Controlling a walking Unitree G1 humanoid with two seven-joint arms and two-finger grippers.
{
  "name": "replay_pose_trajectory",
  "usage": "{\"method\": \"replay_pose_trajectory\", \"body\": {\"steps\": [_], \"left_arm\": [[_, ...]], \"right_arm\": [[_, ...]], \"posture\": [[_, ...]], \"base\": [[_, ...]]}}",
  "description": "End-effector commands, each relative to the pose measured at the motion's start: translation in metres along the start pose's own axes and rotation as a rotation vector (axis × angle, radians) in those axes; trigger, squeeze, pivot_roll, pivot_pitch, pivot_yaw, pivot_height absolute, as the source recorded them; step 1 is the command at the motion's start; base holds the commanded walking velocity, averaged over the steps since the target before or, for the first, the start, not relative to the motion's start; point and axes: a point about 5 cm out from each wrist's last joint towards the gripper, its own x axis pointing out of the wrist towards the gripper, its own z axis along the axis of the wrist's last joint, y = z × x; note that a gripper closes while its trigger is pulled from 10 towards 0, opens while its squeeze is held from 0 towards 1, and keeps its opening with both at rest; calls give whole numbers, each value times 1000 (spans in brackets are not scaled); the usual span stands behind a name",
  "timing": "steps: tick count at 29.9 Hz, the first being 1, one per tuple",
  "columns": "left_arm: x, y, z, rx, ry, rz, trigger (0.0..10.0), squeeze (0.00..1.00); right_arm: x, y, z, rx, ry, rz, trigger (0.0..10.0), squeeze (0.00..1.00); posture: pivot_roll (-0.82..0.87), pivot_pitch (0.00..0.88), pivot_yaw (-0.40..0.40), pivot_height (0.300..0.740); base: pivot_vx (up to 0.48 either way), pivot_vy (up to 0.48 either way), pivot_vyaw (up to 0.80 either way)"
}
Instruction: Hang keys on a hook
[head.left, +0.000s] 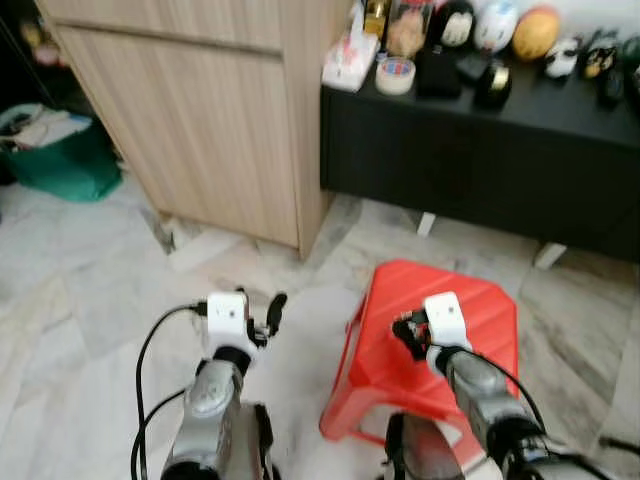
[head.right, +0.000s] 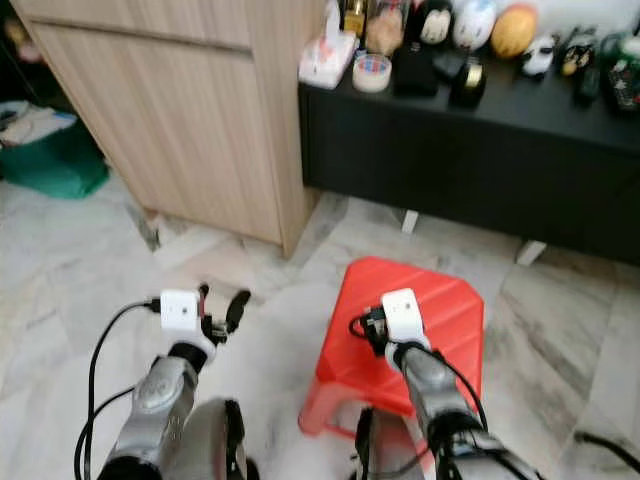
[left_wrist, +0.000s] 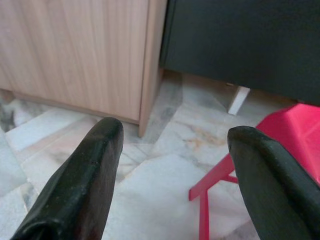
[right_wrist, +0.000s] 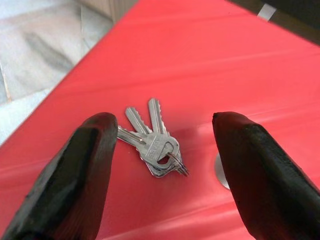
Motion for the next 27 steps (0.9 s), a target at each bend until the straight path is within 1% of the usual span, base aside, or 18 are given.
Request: {"method": "replay_pose_trajectory", "body": {"steps": [1,6,8,12,13,14,15,21,24,25,27], "left_arm": [[-5,-3,1,-13,-1,2,10000,0],[-12,-5,6,-14,-8,11,10000,0],[-14,-6,6,-14,-5,14,10000,0],[-19,-5,5,-11,12,24,10000,0],[-20,-5,5,-10,16,26,10000,0],[-20,-5,5,-10,16,26,10000,0],[-20,-5,5,-7,22,27,10000,0],[-18,-4,6,-1,25,30,10000,0],[-17,-4,8,6,23,30,10000,0],[-16,-4,9,11,23,29,10000,0],[-15,-3,9,15,22,28,10000,0]], "right_arm": [[0,-5,-1,-6,24,-7,10000,0],[2,-7,8,7,-7,-1,10000,0],[3,-6,12,-1,-18,12,10000,0],[4,-9,17,-10,-20,-9,10000,0],[3,-11,17,-13,-20,-19,9725,0],[3,-11,17,-13,-20,-19,9725,0],[3,-13,17,-11,-21,-26,10000,0],[0,-16,12,10,-33,-24,10000,0],[-2,-18,10,32,-51,-22,10000,0],[-3,-20,10,57,-68,-20,10000,0],[-4,-20,9,57,-71,-15,10000,0]], "posture": [[49,274,-48,601],[59,288,-58,601],[61,293,-62,601],[56,297,-69,601],[54,295,-69,601],[54,295,-69,601],[53,292,-69,601],[46,279,-65,601],[45,274,-63,601],[42,270,-59,601],[40,268,-57,601]], "base": [[0,0,0],[0,0,0],[0,0,0],[0,0,0],[0,0,0],[0,0,0],[0,0,0],[0,0,0],[0,0,0],[0,0,0],[0,0,0]]}}
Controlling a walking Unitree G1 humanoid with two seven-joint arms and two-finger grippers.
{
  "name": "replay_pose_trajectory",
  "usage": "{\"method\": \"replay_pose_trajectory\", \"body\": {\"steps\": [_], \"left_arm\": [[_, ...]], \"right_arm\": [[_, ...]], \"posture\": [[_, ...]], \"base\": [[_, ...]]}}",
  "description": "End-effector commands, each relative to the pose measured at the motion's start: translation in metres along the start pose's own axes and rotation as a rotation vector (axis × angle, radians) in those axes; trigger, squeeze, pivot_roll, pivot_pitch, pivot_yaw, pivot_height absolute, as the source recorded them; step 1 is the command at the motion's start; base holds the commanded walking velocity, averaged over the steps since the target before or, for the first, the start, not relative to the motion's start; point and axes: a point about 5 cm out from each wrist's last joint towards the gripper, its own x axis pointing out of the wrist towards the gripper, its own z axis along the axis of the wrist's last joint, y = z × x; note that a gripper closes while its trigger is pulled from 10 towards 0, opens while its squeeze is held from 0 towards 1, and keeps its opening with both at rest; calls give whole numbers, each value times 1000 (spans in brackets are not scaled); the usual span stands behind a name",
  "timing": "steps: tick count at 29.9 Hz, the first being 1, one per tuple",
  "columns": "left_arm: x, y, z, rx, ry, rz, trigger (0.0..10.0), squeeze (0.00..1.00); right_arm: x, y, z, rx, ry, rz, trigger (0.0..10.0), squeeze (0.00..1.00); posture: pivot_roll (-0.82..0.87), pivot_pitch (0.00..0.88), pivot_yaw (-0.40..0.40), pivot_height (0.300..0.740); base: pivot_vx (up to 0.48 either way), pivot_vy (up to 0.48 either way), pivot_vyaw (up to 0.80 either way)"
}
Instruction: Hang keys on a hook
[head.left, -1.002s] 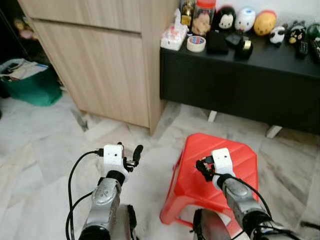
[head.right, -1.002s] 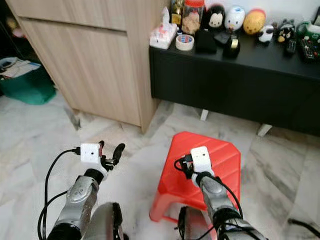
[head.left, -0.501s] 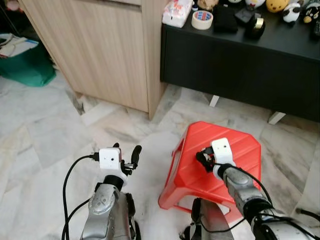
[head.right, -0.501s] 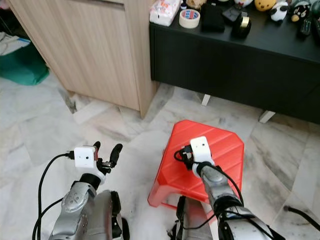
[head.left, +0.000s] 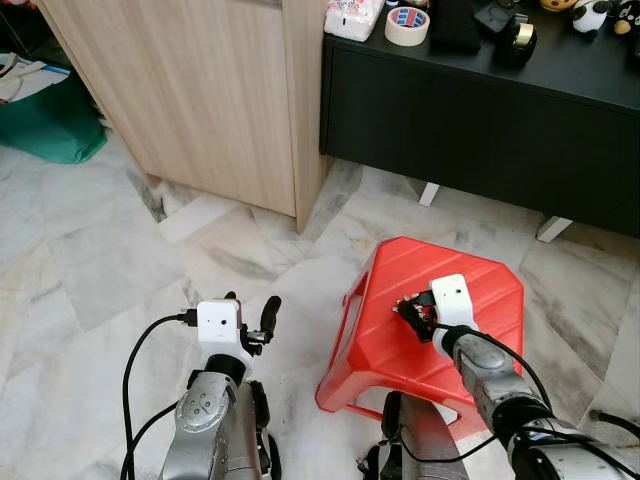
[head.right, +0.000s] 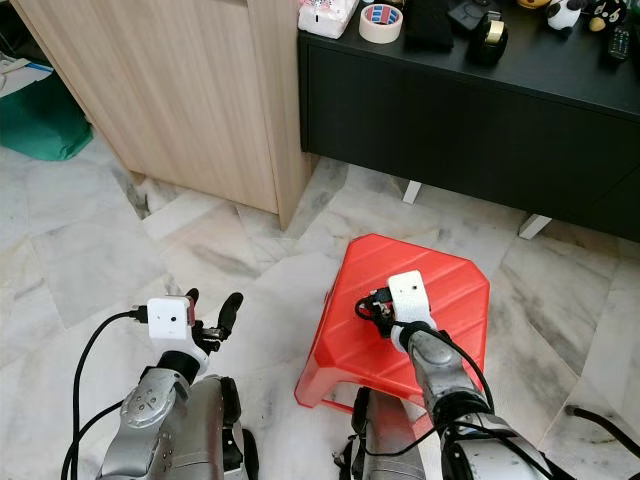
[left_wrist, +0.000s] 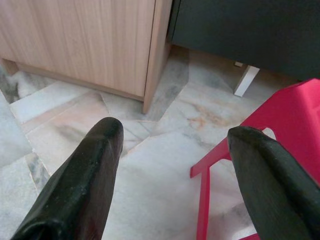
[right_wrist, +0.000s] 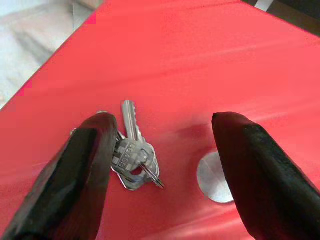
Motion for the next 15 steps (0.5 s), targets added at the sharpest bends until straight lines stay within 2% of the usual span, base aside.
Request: {"method": "replay_pose_trajectory", "body": {"steps": [1,4,5,6,7,15], "left_arm": [[-1,-1,0,16,10,-5,10000,0],[0,-1,0,29,10,-13,10000,0],[1,-1,0,32,11,-14,10000,0],[1,-2,0,34,11,-15,10000,0],[1,-2,0,35,11,-16,10000,0],[0,-1,-1,46,18,-20,10000,0]], "right_arm": [[-5,-5,-9,15,11,-6,10000,0],[-6,-5,-11,12,17,-6,9765,0],[-6,-5,-12,13,19,-7,6706,0],[-6,-5,-13,13,19,-7,6706,0],[-7,-6,-13,12,21,-8,0,0],[-7,-5,-13,4,22,-1,0,0]], "posture": [[39,267,-55,601],[37,267,-52,601],[38,265,-51,601],[39,265,-51,601],[41,264,-50,601],[43,268,-48,601]], "base": [[0,0,0],[0,0,0],[0,0,0],[0,0,0],[0,0,0],[0,0,0]]}}
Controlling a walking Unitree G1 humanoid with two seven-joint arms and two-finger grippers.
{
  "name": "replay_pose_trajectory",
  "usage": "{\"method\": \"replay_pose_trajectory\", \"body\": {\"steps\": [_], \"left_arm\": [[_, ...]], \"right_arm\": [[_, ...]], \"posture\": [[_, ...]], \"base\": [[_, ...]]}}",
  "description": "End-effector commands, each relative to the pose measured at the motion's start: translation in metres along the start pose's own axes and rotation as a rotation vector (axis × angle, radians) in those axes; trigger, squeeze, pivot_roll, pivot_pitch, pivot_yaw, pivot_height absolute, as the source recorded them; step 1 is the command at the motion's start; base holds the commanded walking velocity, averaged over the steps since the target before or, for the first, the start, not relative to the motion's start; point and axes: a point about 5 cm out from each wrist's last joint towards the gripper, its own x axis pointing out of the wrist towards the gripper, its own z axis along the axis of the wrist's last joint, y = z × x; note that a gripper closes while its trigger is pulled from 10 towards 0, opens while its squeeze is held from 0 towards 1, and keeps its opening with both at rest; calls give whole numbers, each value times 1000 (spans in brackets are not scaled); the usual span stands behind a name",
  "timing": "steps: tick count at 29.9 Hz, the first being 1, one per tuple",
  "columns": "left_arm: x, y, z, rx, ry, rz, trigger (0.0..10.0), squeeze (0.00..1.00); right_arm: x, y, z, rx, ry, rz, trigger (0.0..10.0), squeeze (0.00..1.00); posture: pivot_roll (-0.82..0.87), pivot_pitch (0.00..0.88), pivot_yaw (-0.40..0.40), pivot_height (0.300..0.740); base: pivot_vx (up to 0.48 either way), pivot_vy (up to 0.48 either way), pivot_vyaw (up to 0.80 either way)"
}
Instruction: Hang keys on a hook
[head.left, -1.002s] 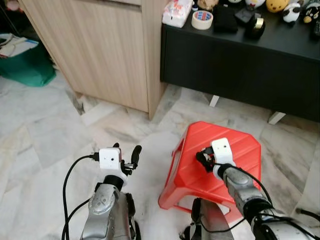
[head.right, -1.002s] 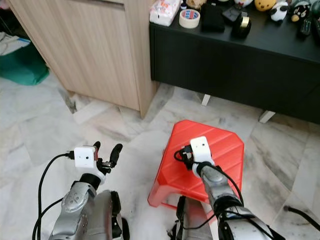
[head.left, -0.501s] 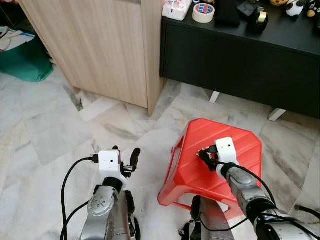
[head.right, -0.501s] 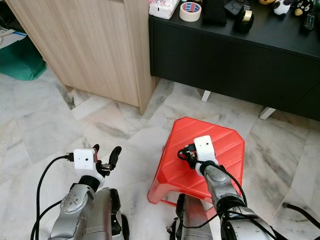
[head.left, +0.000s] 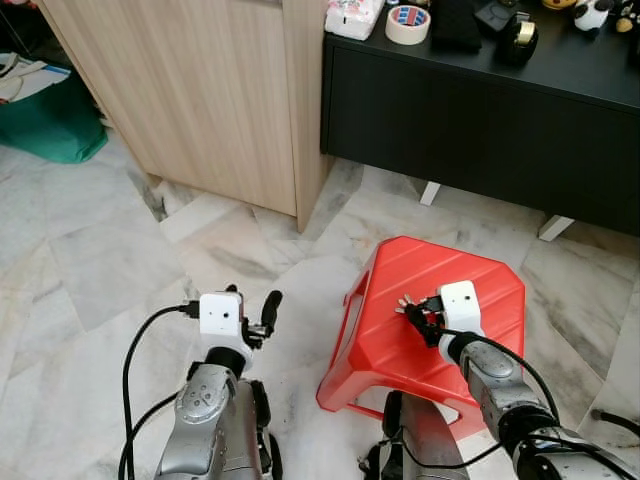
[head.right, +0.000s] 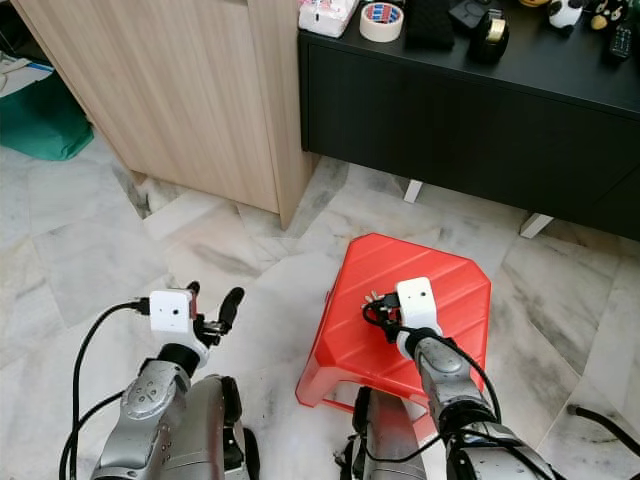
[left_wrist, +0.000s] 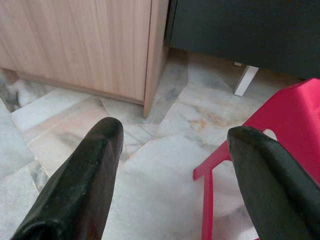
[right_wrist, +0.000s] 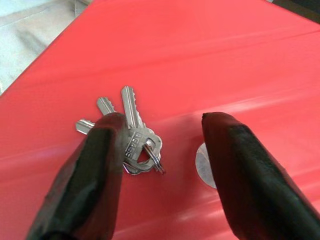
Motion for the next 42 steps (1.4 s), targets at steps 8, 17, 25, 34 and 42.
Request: {"method": "replay_pose_trajectory", "body": {"steps": [8,17,25,34,42], "left_arm": [[-4,-1,-6,27,34,-4,10000,0],[-2,-3,-9,50,44,-14,10000,0],[5,-4,-9,67,45,-24,10000,0],[14,-3,-7,80,41,-26,10000,0],[20,6,-20,102,92,-25,10000,0]], "right_arm": [[-2,1,-7,0,15,7,0,0],[-3,4,-9,5,14,11,0,0],[-3,5,-12,14,20,1,0,0],[-2,5,-10,32,15,-21,0,0],[0,3,1,132,-62,-68,0,0]], "posture": [[41,267,-49,601],[34,257,-49,601],[32,235,-48,601],[31,190,-48,601],[17,105,-22,601]], "base": [[0,0,0],[0,0,0],[0,0,0],[0,0,0],[0,0,0]]}}
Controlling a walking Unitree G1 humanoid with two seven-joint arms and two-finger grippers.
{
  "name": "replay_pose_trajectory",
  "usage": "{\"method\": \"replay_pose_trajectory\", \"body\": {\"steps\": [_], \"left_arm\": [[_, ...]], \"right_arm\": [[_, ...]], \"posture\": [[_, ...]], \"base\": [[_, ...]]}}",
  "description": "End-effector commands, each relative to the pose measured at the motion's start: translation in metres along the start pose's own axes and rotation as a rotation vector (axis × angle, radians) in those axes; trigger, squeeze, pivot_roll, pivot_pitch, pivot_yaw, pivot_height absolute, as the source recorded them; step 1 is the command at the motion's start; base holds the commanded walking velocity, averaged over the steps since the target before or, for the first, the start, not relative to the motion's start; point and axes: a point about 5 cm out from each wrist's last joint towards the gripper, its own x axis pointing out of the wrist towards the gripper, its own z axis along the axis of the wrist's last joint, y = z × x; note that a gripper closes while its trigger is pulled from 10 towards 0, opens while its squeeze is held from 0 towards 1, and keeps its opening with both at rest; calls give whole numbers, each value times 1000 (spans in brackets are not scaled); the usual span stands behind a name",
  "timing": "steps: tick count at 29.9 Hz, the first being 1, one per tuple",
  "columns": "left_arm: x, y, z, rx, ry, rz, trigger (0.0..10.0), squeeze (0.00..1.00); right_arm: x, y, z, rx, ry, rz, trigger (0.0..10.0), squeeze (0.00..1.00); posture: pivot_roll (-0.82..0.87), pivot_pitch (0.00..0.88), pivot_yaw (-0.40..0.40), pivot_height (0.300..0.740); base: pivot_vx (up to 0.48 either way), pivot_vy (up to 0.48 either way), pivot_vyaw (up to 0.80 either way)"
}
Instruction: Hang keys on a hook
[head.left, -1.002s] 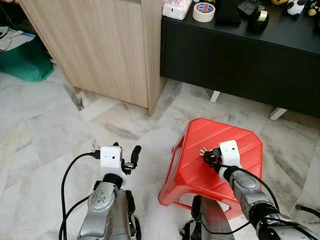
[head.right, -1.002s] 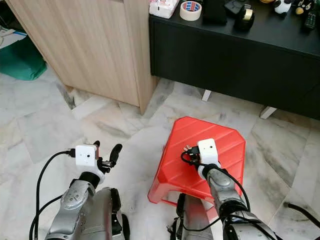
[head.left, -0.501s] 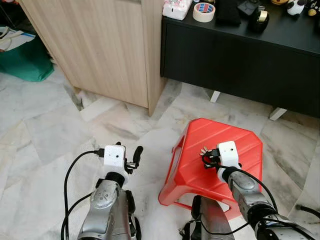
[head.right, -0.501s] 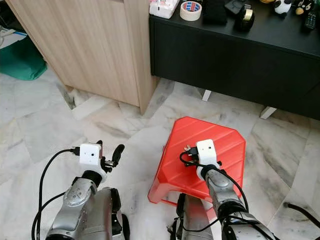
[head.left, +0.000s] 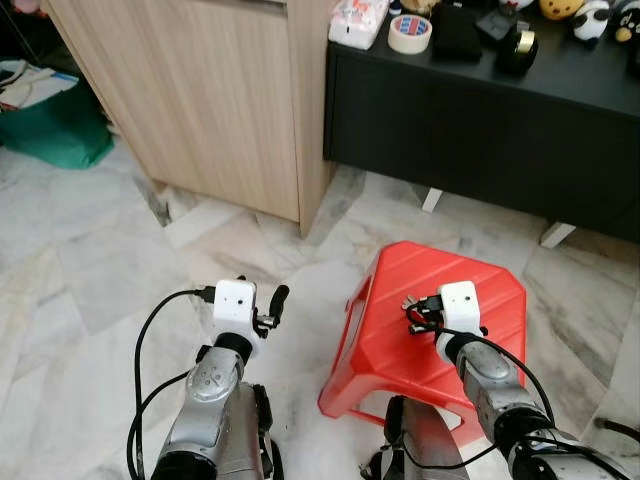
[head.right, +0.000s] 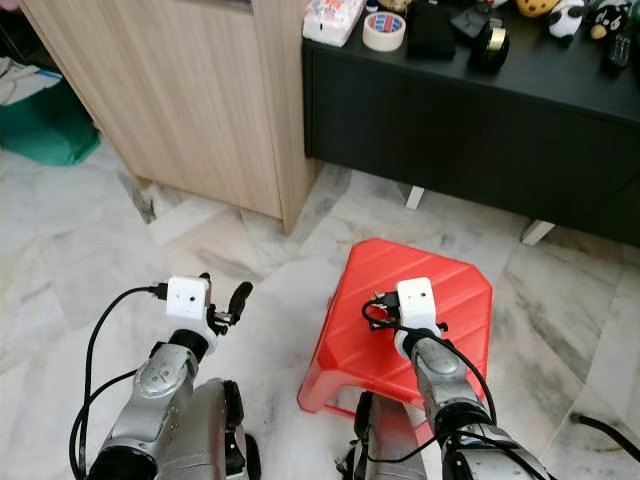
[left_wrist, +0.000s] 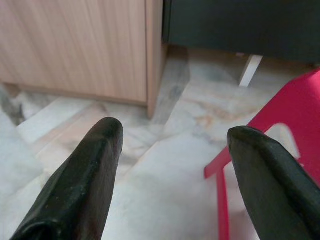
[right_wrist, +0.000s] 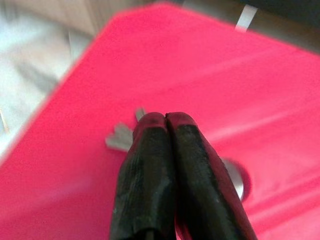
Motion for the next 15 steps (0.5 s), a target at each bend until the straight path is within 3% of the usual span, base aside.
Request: {"method": "replay_pose_trajectory", "body": {"steps": [1,4,7,10,12,14,15], "left_arm": [[-2,4,-8,20,28,5,10000,0],[0,14,-16,51,73,4,10000,0],[1,19,-18,62,85,8,10000,0],[1,26,-20,81,106,8,10000,0],[1,28,-21,87,112,7,10000,0],[0,30,-26,99,133,7,10000,0],[-1,35,-31,105,159,15,10000,0]], "right_arm": [[-1,1,0,43,-31,-9,0,0],[-2,1,6,163,-97,-33,0,0],[-3,3,7,217,-132,-29,0,0],[-6,5,4,366,-141,-24,0,0],[-7,6,1,384,-143,-28,0,0],[-11,8,-5,338,-136,-25,0,0],[-14,9,-11,285,-116,-29,10000,0]], "posture": [[15,98,-17,601],[8,64,-2,601],[8,50,6,601],[4,26,20,601],[2,24,22,601],[-7,14,33,601],[-19,6,45,601]], "base": [[0,0,0],[0,0,0],[0,0,0],[0,0,0],[0,0,0],[0,0,0],[0,0,0]]}}
